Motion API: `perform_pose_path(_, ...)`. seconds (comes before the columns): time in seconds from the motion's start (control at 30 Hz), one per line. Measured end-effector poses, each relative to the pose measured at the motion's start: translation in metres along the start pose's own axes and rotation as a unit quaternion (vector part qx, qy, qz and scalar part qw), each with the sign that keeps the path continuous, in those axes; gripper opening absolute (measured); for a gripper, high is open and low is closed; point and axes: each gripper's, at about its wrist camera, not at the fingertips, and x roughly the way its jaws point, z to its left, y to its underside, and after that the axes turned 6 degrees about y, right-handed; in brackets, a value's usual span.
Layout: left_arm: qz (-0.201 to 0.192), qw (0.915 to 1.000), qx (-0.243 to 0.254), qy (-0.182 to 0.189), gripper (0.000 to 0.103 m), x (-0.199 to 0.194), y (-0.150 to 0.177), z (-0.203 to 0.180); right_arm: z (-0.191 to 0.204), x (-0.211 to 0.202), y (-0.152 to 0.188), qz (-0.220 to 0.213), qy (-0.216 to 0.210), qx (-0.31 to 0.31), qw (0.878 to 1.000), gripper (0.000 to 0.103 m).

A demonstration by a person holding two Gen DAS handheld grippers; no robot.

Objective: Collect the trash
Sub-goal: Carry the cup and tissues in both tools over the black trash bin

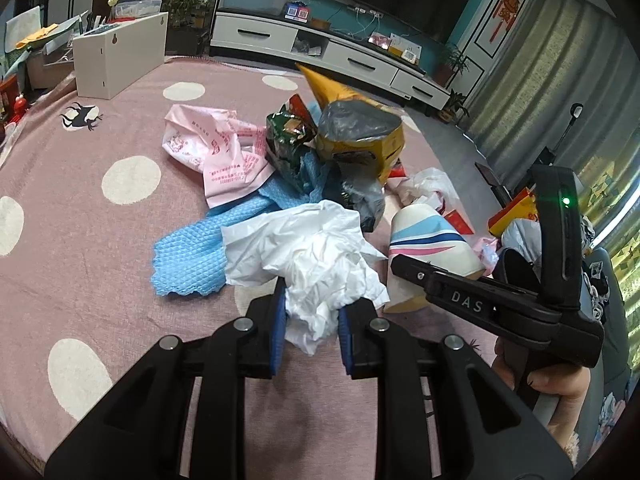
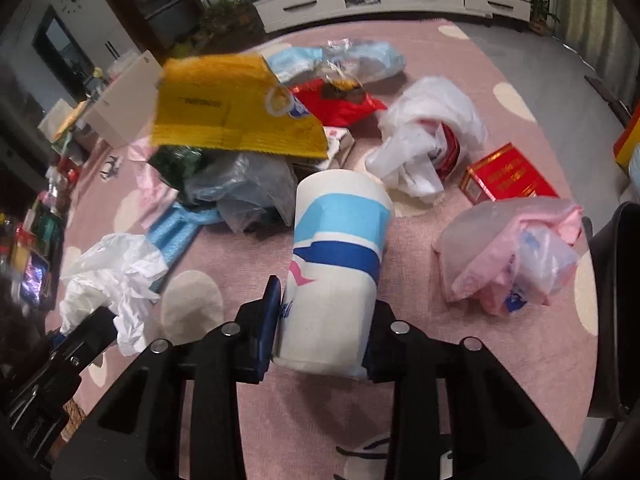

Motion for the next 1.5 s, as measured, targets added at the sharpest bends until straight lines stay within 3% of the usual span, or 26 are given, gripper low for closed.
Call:
perform_pose_path(0.33, -0.020, 0.9997, 0.009, 0.010, 0.023, -0.012, -0.003, -0.018, -0.007, -0.054, 0.001, -0.065, -0.025, 0.006, 0.998, 0.034)
perform_pose_path(0.5, -0.025, 0.9995, 0.019, 0.007, 0.024, -0.010, -0.004, -0.034, -0.012, -0.078, 0.002, -0.106, 0.005, 0.008, 0.994, 0.034)
perform_pose_path(0.83, -0.028, 0.9979, 0.054, 0.019, 0.024, 0.001, -0.007, -0.076, -0.045, -0.112, 0.000, -0.150, -0.004, 0.045, 0.988, 0.035)
perform_pose_path(1.0, -0.027, 0.9962, 0.072, 0.040, 0.024, 0.012, -0.013, -0.104, -0.077, -0.131, 0.002, -0.181, 0.020, 0.086, 0.980, 0.035)
perform_pose_path(1.5, -0.002, 0.9838, 0.141, 0.111, 0.024, 0.048, -0.012, -0.193, -0.162, -0.160, 0.023, -0.216, 0.090, 0.189, 0.954, 0.035)
